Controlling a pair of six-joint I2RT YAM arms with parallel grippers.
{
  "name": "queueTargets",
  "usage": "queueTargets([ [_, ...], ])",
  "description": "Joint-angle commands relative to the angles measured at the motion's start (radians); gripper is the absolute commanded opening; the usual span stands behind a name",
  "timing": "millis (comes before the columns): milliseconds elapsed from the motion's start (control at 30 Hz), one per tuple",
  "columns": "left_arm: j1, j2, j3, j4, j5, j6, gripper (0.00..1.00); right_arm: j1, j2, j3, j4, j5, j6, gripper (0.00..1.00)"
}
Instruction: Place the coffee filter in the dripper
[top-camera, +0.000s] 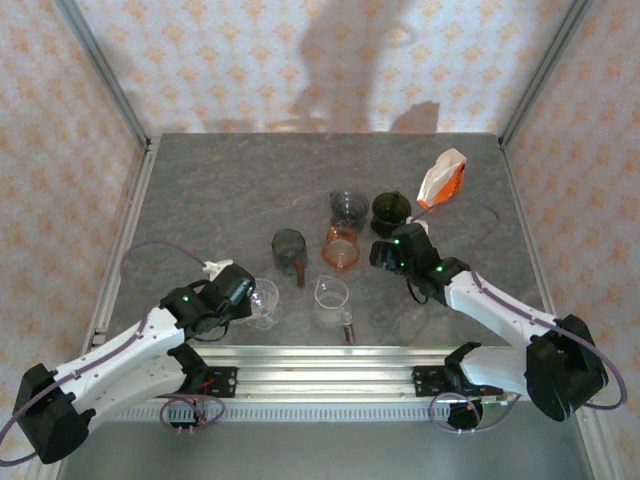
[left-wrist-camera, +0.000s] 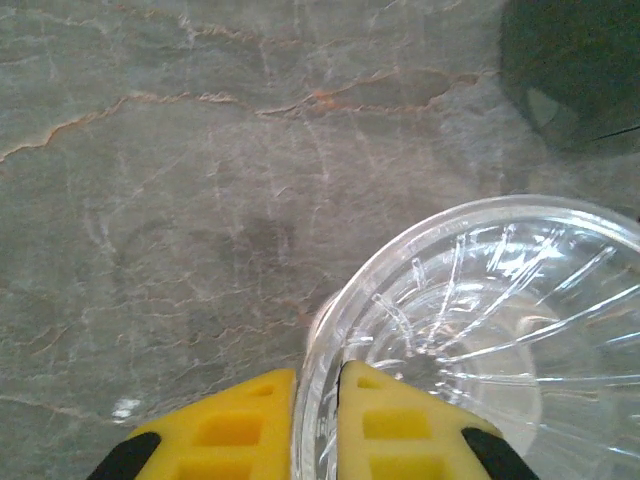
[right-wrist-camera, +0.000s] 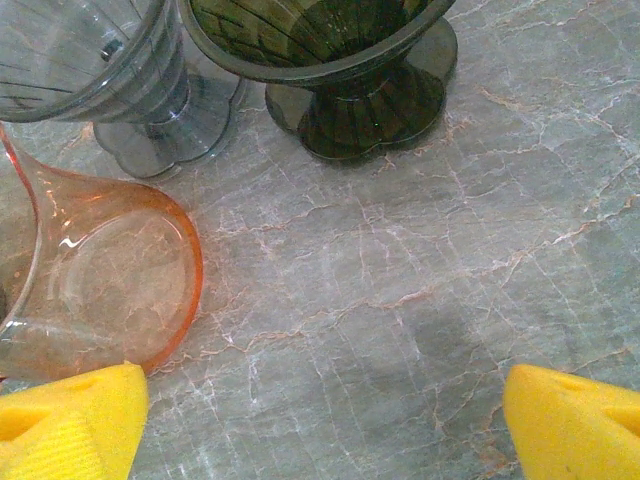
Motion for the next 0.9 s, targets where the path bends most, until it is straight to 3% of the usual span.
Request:
queueTargets([
  [0,-0.006,-0.003,-0.001,-0.02,-0.01,-0.008,0.08,0.007,0.004,0.012,-0.025,0.038,-0.002,0.92],
  [133,-0.005,-0.005,-0.003,-0.012,-0.002,-0.01,0.0,0.007,0.009,0.013,-0.026,0.039,0.003,0.92],
  [533,-0.005,-0.085,0.014,0.002,0.046,-0.022,0.0,0.007,0.023,0.018,-0.033,0.045,0.016,0.92],
  [867,-0.005,-0.154,0.149,-0.04,0.095,0.004,0.0,0.007,0.012,0.02,-0.04,0.06,0.022,0.92],
])
